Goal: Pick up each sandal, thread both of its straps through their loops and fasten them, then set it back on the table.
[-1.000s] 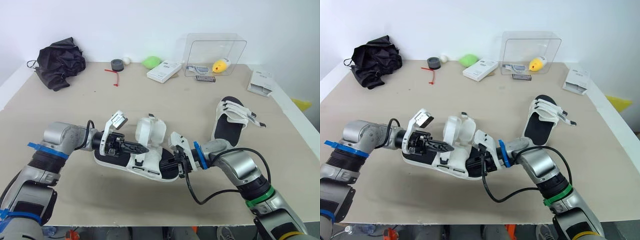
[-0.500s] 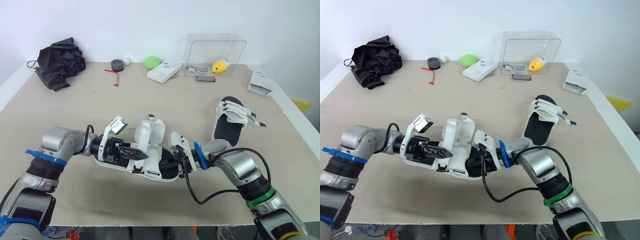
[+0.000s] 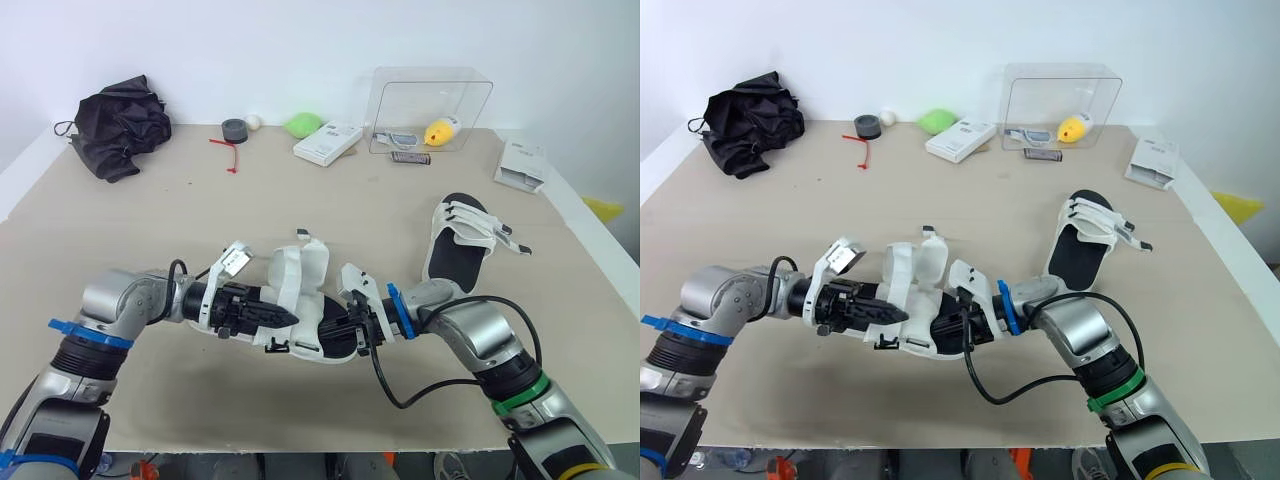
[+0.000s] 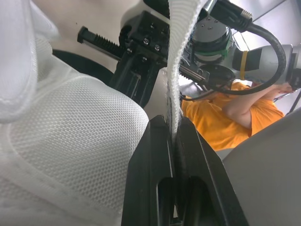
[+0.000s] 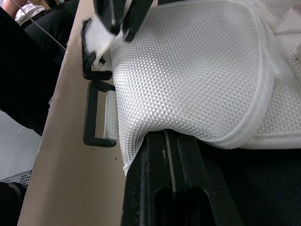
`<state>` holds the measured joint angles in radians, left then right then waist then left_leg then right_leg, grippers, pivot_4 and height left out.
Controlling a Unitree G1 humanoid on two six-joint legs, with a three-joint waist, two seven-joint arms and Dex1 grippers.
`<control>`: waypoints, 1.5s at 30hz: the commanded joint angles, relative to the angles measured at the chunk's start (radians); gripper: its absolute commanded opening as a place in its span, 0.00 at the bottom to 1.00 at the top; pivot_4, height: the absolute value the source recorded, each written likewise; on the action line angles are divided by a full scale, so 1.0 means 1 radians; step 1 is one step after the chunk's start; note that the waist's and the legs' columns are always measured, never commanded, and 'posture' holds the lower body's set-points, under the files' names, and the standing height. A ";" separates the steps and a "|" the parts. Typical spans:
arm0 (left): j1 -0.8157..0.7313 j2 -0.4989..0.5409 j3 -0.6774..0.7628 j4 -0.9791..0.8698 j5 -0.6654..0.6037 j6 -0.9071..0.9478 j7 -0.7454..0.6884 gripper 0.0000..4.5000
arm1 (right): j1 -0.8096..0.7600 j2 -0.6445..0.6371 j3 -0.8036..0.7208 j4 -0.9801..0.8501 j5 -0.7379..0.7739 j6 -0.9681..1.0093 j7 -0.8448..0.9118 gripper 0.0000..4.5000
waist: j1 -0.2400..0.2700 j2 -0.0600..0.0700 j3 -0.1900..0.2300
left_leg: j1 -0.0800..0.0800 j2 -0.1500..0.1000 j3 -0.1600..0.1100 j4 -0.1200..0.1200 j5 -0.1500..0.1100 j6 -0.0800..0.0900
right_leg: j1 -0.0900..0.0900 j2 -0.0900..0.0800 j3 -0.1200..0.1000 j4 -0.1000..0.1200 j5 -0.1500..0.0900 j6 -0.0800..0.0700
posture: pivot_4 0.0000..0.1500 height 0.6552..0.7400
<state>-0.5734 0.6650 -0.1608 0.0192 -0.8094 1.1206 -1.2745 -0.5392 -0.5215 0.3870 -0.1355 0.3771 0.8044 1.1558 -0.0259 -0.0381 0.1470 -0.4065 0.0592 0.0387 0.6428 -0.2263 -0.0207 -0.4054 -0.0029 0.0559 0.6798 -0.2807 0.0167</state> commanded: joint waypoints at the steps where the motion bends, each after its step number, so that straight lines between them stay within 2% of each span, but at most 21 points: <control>1: 0.004 0.009 0.019 -0.012 -0.004 -0.012 -0.015 0.01 | 0.025 -0.004 0.052 0.010 -0.002 0.026 0.010 0.00 | 0.000 0.000 0.000 | 0.000 0.000 0.000 0.000 0.000 0.000 | 0.000 0.000 0.000 0.000 0.000 0.000 | 1.00 1.00; 10: 0.030 -0.005 0.041 -0.025 0.001 -0.084 -0.028 0.01 | 0.028 -0.007 0.052 0.005 0.001 0.029 0.009 0.00 | 0.000 0.000 0.000 | 0.000 0.000 0.000 0.000 0.000 0.000 | 0.000 0.000 0.000 0.000 0.000 0.000 | 1.00 1.00; 14: 0.077 0.020 -0.010 -0.067 0.071 -0.185 -0.069 0.01 | 0.028 -0.009 0.053 0.004 0.002 0.029 0.010 0.00 | 0.000 0.000 0.000 | 0.000 0.000 0.000 0.000 0.000 0.000 | 0.000 0.000 0.000 0.000 0.000 0.000 | 1.00 1.00; 20: 0.107 0.001 -0.030 -0.044 0.152 -0.321 -0.076 0.01 | 0.021 -0.007 0.051 0.007 0.005 0.031 0.012 0.00 | 0.000 0.000 0.000 | 0.000 0.000 0.001 0.000 0.000 0.000 | 0.000 0.000 -0.001 0.000 0.000 0.000 | 1.00 1.00; 26: 0.118 0.014 -0.027 -0.072 0.151 -0.345 -0.110 0.01 | 0.028 -0.013 0.051 0.000 0.006 0.033 0.012 0.00 | 0.000 0.000 0.000 | 0.000 0.000 0.001 0.000 0.000 0.000 | 0.000 0.000 0.000 0.000 0.000 0.000 | 1.00 1.00; 32: 0.132 0.063 -0.021 -0.182 0.080 -0.236 -0.126 0.01 | 0.026 -0.005 0.057 0.004 0.007 0.033 0.008 0.00 | -0.001 0.000 0.000 | 0.000 0.001 0.000 0.000 0.000 0.000 | 0.000 0.000 0.000 0.000 0.000 0.000 | 1.00 1.00; 38: 0.177 0.093 -0.031 -0.208 0.141 -0.313 -0.114 0.01 | 0.021 -0.004 0.058 0.008 0.009 0.029 0.011 0.00 | -0.001 0.000 0.000 | 0.000 0.001 0.000 0.000 0.000 0.001 | 0.000 0.000 0.000 0.000 0.000 0.000 | 1.00 1.00; 42: 0.201 0.072 -0.023 -0.186 0.192 -0.377 -0.057 0.01 | 0.019 -0.004 0.061 0.010 0.010 0.027 0.013 0.00 | -0.001 0.000 0.000 | 0.001 0.001 0.001 0.000 0.000 0.001 | 0.000 0.000 0.000 0.000 0.000 0.000 | 1.00 1.00; 43: 0.201 0.070 -0.020 -0.187 0.180 -0.372 -0.059 0.14 | 0.018 -0.005 0.062 0.012 0.009 0.026 0.014 0.00 | 0.000 0.000 0.000 | 0.001 0.001 0.001 0.000 0.000 0.001 | 0.001 0.000 0.000 0.001 0.000 -0.001 | 1.00 1.00; 44: 0.201 0.069 -0.019 -0.189 0.170 -0.369 -0.066 0.17 | 0.017 -0.005 0.063 0.013 0.009 0.024 0.015 0.00 | 0.000 0.000 0.000 | 0.001 0.001 0.001 0.000 0.000 0.001 | 0.001 0.000 -0.001 0.001 0.000 -0.001 | 1.00 1.00; 45: 0.200 0.066 -0.014 -0.194 0.165 -0.372 -0.064 0.27 | 0.016 -0.006 0.064 0.014 0.008 0.023 0.017 0.00 | 0.000 0.000 0.000 | 0.001 0.001 0.001 0.000 0.000 0.001 | 0.001 0.000 -0.001 0.001 0.000 -0.001 | 1.00 1.00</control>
<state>-0.3805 0.7287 -0.1859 -0.1717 -0.6597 0.7557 -1.3599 -0.5404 -0.5197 0.4025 -0.1335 0.3930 0.8105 1.1604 -0.0258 -0.0380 0.1470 -0.4052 0.0601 0.0394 0.6431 -0.2265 -0.0202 -0.4043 -0.0026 0.0549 0.6806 -0.2806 0.0158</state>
